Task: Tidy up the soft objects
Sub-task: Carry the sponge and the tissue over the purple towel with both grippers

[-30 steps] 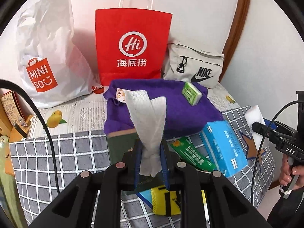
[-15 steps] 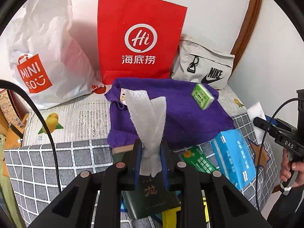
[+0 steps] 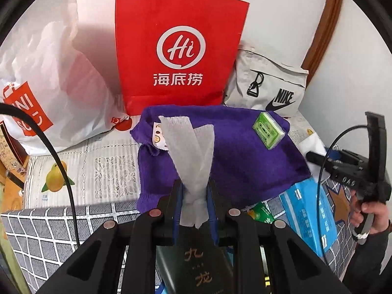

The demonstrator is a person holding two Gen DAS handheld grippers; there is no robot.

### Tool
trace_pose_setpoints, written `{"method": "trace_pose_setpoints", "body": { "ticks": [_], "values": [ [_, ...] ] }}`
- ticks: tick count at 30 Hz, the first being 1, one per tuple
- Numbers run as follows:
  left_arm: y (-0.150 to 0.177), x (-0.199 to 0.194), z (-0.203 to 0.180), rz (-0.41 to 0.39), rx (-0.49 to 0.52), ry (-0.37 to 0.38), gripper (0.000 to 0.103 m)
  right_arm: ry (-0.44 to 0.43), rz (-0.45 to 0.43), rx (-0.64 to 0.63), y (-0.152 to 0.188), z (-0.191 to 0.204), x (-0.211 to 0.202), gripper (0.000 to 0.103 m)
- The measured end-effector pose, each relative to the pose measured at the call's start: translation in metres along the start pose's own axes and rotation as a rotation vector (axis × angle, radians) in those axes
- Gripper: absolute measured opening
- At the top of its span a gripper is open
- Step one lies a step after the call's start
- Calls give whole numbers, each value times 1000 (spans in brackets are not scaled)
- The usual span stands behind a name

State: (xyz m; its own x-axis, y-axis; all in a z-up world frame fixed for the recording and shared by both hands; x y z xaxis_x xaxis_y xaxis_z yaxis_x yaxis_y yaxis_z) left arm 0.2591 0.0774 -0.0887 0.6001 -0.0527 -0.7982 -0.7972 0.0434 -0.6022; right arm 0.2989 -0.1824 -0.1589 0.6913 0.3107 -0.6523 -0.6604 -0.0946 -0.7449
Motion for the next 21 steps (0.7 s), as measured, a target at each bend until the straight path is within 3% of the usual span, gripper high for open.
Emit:
{"method": "trace_pose_setpoints", "body": {
  "ticks": [21],
  "values": [
    [-33, 30, 1, 9, 61, -63, 20, -17, 94, 21, -19, -12, 65, 50]
  ]
}}
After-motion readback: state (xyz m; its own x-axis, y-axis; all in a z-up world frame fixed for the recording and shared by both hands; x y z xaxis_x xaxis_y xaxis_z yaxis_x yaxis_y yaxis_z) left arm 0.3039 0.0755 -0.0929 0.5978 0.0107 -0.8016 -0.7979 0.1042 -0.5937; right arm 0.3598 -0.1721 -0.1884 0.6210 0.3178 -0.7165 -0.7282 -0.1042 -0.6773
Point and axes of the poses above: each gripper's, at about its wrist camera, not at the fingertips, and x roughly the way its jaws point, z to its left, y to its underside, the point moved 1 cm from there along x, roughly the way its jaws point, and after that the axes turned 10 degrees about -y, right-handed, at the moved point
